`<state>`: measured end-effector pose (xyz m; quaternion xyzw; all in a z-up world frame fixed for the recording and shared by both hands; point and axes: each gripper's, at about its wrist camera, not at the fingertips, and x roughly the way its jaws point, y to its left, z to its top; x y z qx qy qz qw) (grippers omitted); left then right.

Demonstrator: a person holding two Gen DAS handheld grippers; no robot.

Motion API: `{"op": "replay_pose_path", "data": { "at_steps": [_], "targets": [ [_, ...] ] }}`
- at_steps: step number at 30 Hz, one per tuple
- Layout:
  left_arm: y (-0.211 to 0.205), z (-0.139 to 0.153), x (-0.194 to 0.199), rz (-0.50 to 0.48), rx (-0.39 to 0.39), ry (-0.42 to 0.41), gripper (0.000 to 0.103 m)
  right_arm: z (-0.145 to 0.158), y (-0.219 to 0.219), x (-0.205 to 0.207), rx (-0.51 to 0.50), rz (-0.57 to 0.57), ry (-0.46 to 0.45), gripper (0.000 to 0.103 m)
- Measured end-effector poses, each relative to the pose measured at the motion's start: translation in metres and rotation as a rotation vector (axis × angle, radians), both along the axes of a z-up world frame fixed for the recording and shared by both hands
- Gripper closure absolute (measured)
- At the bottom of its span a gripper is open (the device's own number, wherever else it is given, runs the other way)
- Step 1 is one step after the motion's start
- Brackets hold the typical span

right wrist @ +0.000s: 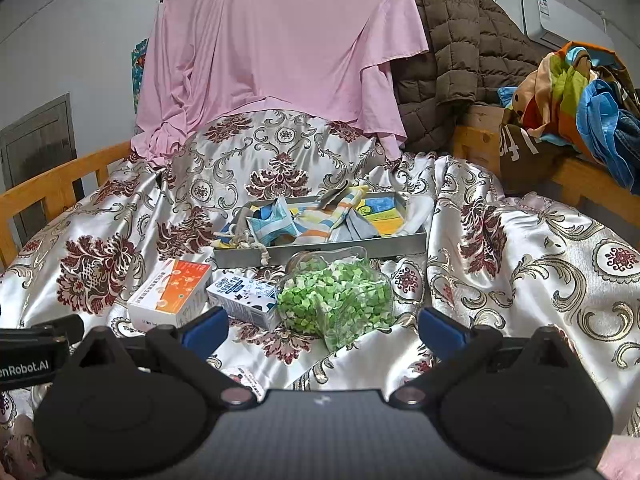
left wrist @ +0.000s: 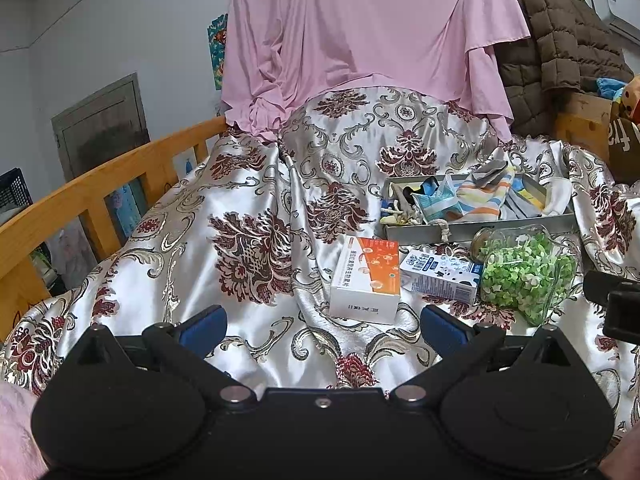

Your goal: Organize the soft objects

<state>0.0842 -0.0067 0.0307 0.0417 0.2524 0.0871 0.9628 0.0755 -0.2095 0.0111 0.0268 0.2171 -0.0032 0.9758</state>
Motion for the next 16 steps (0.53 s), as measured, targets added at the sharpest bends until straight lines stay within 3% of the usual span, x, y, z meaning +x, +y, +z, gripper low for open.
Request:
{"op": "replay_pose_path", "data": {
  "at_steps": [16],
  "targets": [
    [-0.0003, -0.0012, -0.0003, 0.000, -0.001, 0.004, 0.001, 0.0000, 0.0001, -0.0001, 0.000, 0.000, 0.000, 0.000]
  ]
}}
